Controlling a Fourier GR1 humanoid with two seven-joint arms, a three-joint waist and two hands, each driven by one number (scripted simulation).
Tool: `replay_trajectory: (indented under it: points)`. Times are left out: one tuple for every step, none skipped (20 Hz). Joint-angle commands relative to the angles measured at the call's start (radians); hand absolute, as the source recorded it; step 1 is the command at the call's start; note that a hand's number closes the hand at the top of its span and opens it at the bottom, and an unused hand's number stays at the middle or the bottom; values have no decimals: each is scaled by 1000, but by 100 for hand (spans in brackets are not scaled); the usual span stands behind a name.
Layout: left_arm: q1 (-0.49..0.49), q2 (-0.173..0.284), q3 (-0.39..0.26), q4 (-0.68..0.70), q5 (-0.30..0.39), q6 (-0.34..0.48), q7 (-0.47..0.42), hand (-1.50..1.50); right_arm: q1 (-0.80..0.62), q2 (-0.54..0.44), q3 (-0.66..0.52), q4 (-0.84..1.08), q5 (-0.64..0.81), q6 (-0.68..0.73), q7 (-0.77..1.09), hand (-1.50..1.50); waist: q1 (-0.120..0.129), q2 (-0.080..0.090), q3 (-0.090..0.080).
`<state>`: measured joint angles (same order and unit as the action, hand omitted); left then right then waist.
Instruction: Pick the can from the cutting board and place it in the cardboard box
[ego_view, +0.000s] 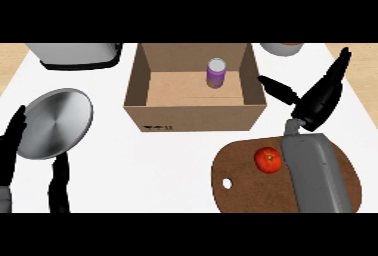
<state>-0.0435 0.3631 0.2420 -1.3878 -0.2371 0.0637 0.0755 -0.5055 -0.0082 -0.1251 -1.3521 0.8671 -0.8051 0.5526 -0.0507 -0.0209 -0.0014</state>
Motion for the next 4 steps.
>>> replay_trajectory:
  points:
    - [-34,16,12,23,11,-18,1,0,254,8,118,-293,17,75,70,-150,3,6,0]
    - [-20,-18,-15,-1,-24,24,17,0,278,-14,102,-365,22,176,86,-150,-8,3,0]
    - [24,-33,-17,5,-26,29,-17,0,362,-13,127,-420,2,189,66,-150,-2,4,0]
    - [-2,-37,-32,-15,-19,11,3,0,399,-47,114,-490,-11,236,92,-150,9,8,0]
